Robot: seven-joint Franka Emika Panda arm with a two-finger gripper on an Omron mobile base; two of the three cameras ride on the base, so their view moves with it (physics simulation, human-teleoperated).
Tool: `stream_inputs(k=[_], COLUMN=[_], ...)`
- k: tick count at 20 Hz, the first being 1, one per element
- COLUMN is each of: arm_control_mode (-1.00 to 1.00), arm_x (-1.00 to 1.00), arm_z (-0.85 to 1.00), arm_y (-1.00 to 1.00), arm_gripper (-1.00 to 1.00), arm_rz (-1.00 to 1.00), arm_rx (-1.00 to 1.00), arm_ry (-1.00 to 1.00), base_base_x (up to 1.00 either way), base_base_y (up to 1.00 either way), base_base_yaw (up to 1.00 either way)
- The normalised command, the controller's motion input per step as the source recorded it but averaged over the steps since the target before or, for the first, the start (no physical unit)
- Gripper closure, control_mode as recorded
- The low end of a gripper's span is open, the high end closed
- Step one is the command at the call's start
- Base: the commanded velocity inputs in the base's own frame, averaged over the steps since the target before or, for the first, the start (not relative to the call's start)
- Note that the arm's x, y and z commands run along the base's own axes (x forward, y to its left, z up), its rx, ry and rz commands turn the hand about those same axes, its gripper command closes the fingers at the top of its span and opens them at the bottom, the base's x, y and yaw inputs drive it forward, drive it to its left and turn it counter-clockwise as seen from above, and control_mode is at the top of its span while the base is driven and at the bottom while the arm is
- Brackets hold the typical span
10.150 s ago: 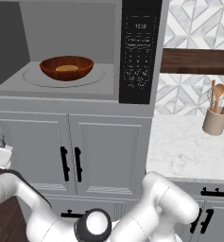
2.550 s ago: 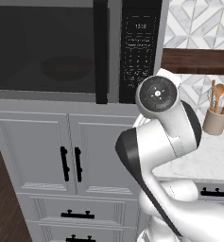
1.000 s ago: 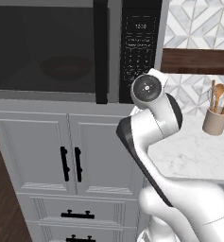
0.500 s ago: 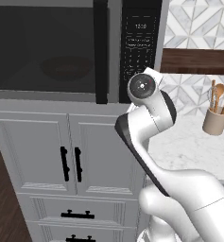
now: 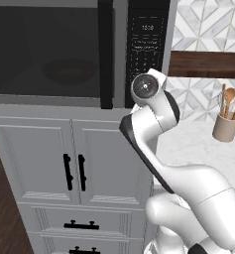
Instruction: Open the microwave, place the bowl with waffle inside the microwave, then close the microwave door and turn it on.
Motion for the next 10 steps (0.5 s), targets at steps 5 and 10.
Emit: stream_inputs(k=[5,10], arm_control_mode=[-1.0,-1.0], arm_x=[0.39,0.39], arm_z=[-0.23,-0.32], arm_y=[0.01,0.07], arm_gripper=[-1.0,-1.0], arm_rz=[0.04,0.06], arm_rx=[0.0,0.0], arm_ry=[0.0,0.0], base_base_x=[0.0,0.0], base_base_y=[0.0,0.0], base_base_yaw=[0.0,0.0])
